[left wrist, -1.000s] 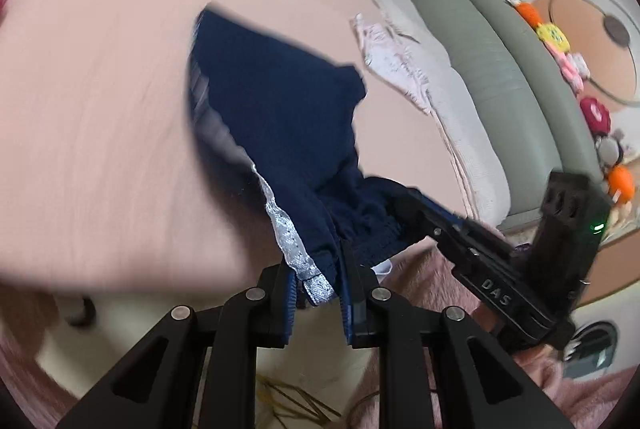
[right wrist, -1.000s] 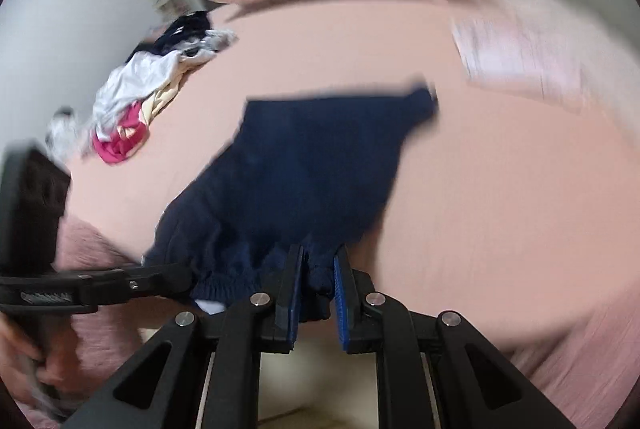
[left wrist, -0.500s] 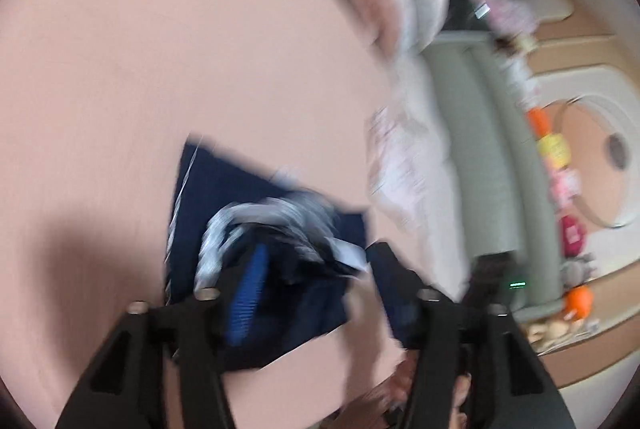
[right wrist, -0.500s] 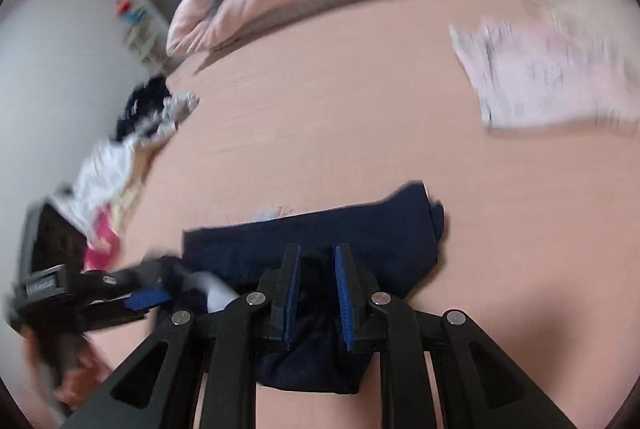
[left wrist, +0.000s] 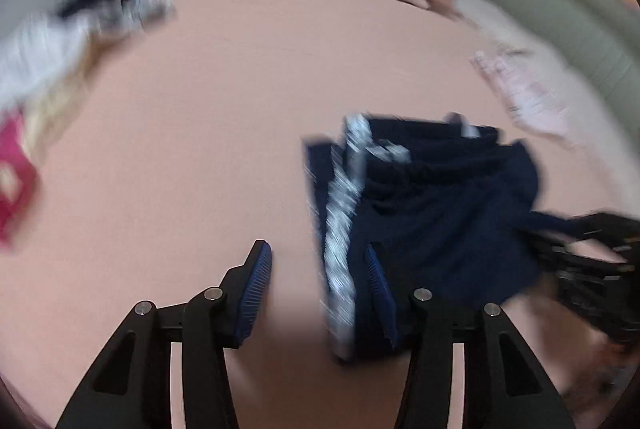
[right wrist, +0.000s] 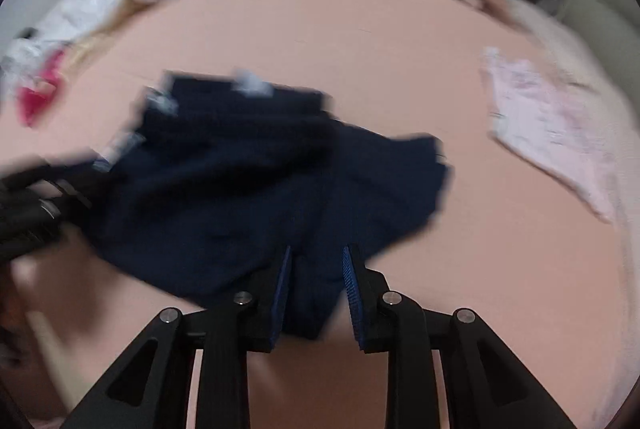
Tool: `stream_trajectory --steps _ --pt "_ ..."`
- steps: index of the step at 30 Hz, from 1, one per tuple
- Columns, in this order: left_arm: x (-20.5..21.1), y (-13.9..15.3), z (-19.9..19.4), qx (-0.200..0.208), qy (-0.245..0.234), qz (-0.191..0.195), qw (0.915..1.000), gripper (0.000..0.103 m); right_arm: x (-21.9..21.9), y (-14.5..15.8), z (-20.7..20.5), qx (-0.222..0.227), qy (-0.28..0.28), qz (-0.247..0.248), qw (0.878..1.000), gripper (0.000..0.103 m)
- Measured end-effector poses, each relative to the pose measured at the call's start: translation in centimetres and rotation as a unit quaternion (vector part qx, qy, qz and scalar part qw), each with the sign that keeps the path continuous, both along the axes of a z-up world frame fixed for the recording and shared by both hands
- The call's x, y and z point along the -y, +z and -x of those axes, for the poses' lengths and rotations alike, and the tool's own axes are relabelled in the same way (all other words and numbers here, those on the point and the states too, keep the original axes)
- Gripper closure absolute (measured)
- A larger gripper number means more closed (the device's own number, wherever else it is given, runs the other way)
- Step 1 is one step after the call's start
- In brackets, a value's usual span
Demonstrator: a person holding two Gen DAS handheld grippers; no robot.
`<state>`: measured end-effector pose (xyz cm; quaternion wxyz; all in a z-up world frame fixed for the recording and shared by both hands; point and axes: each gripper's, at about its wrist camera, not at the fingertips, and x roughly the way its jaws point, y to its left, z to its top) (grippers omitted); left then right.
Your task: Fold clothes
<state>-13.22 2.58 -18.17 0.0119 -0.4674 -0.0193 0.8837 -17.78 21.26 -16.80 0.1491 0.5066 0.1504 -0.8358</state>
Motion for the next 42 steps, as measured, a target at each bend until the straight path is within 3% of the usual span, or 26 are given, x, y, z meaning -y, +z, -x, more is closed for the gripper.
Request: stream_trajectory --steps 2,5,7,9,11,13,16,18,22,23,25,27,29,30,34,37,38,41,42 --pt "0.6 2.0 1.1 -0.031 0.01 0.003 0.9995 0.061 -0.8 0.3 0.1 -0.028 -0.043 -0.011 0.999 0.057" --pt "1.5 4.0 1.7 -0.053 -0.009 -0.105 0.993 0.061 -1.4 1.6 -0.1 -0.057 -0.036 0.013 0.998 0.057" --pt "0.8 3.7 1.9 -0.04 -0.055 -0.131 0.9891 0.061 -1.3 1.6 0.3 -0.036 -0.015 0.044 0.998 0.057" --pt "-0.4 2.3 2.2 -0.013 -0.086 -0.097 0.9915 0.061 -0.9 1.1 1.1 -0.005 -0.003 0.069 0.998 0.056" --pt "-1.6 1.0 2.7 0.01 -0.098 -0.051 0.9938 0.061 -0.4 0.3 1.9 0.01 -0.005 0.053 0.999 0.055" --pt "-0.3 0.6 3.8 0.016 -0.055 -0.078 0.9953 0.061 -0.5 -0.2 2.3 0.009 -0.011 0.04 0.999 0.055" --pt "1.6 0.1 5.5 0.024 0.009 -0.118 0.9927 0.061 -1.9 0.4 2.9 0.008 -0.041 0.061 0.997 0.054" --pt "1.5 1.2 5.1 -0.006 0.011 -0.129 0.9916 0.061 -3.3 1.4 3.2 -0.011 -0.062 0.073 0.995 0.052" --pt "-1.6 0.7 6.8 0.008 -0.045 -0.028 0.9986 0.061 -4.7 2.1 3.9 0.001 -0.06 0.122 0.991 0.052" --pt "-2.4 0.6 7.2 0.011 -0.058 -0.004 0.9982 0.061 -4.6 1.6 4.0 0.008 -0.064 0.106 0.992 0.052" --pt "-1.1 1.0 6.2 0.01 -0.044 -0.043 0.998 0.061 -4.4 0.5 4.2 0.022 -0.071 0.071 0.995 0.052" --pt "0.8 2.1 4.2 -0.009 -0.025 -0.105 0.9941 0.061 -5.2 1.1 3.0 0.026 -0.082 0.112 0.99 0.052" --pt "1.8 1.7 1.8 0.002 -0.009 -0.143 0.9897 0.061 -6.1 1.8 1.8 0.029 -0.094 0.156 0.983 0.052" --pt "1.9 1.4 1.1 0.005 -0.007 -0.151 0.9885 0.061 -6.6 2.1 1.2 0.03 -0.099 0.178 0.979 0.052" --pt "2.1 0.2 -1.7 0.018 0.003 -0.184 0.9827 0.061 -5.5 1.1 -0.1 0.047 -0.1 0.171 0.979 0.052" --pt "2.2 -0.7 -3.8 0.027 0.01 -0.209 0.9776 0.061 -4.9 0.3 0.8 0.066 -0.105 0.198 0.972 0.052" --pt "1.9 -0.6 -3.9 0.028 0.006 -0.198 0.9799 0.061 -4.5 0.2 0.9 0.067 -0.093 0.191 0.975 0.052" --pt "2.0 -0.5 -3.4 0.031 0.006 -0.211 0.9769 0.063 -3.2 -0.1 1.3 0.069 -0.052 0.166 0.982 0.075" --pt "2.0 -0.5 -3.3 0.032 0.006 -0.216 0.9759 0.071 -2.8 0.2 1.7 0.061 -0.045 0.151 0.986 0.08"
